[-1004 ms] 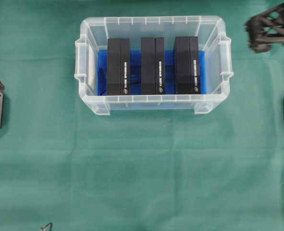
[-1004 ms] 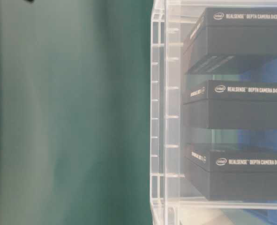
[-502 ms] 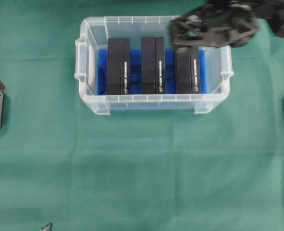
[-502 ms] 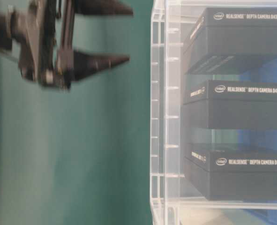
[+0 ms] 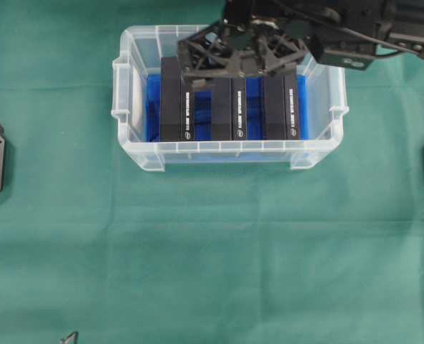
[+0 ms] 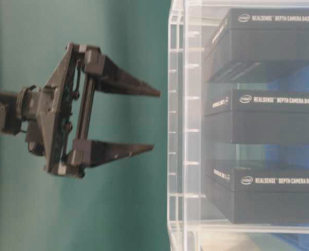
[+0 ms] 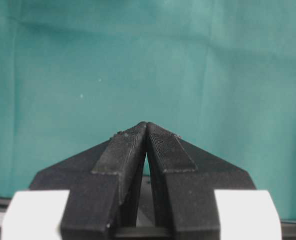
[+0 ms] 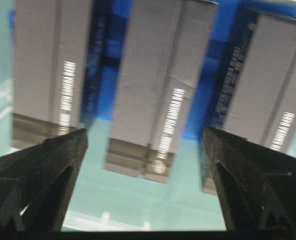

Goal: Take the box out of the case with the right arm.
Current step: 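Move the open right gripper over the middle black box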

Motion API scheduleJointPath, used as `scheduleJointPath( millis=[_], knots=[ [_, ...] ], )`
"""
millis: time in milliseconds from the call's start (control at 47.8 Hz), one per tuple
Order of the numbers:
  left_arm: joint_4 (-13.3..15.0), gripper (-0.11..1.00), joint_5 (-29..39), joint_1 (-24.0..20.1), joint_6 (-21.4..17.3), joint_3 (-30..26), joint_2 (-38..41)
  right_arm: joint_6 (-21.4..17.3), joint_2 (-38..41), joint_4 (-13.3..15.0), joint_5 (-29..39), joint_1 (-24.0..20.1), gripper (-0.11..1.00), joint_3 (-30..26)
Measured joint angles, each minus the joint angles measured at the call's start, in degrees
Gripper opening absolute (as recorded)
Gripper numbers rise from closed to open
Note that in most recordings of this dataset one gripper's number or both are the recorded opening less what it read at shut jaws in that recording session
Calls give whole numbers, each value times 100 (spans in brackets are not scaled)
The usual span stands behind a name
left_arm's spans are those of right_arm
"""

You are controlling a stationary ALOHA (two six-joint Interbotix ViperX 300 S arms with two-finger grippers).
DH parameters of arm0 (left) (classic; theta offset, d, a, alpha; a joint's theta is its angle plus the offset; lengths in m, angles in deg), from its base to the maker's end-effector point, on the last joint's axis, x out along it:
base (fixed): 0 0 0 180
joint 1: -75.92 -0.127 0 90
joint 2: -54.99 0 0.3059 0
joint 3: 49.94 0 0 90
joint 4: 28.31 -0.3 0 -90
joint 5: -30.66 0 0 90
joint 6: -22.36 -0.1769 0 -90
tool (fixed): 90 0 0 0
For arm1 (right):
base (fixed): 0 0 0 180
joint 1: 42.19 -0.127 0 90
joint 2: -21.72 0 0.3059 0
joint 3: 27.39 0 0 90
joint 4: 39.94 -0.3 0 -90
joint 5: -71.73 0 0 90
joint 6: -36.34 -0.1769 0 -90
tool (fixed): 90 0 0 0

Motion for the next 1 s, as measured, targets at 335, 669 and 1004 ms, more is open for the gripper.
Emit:
scheduleJointPath(
  millis=[335,669,1004],
  knots=[
    [0,2,9,0,0,0,9,26,62,44,26,0,92,-105],
    [0,2,9,0,0,0,9,62,62,53,35,0,92,-105],
    [0,2,9,9,0,0,9,62,62,62,114,0,92,-105]
  ],
)
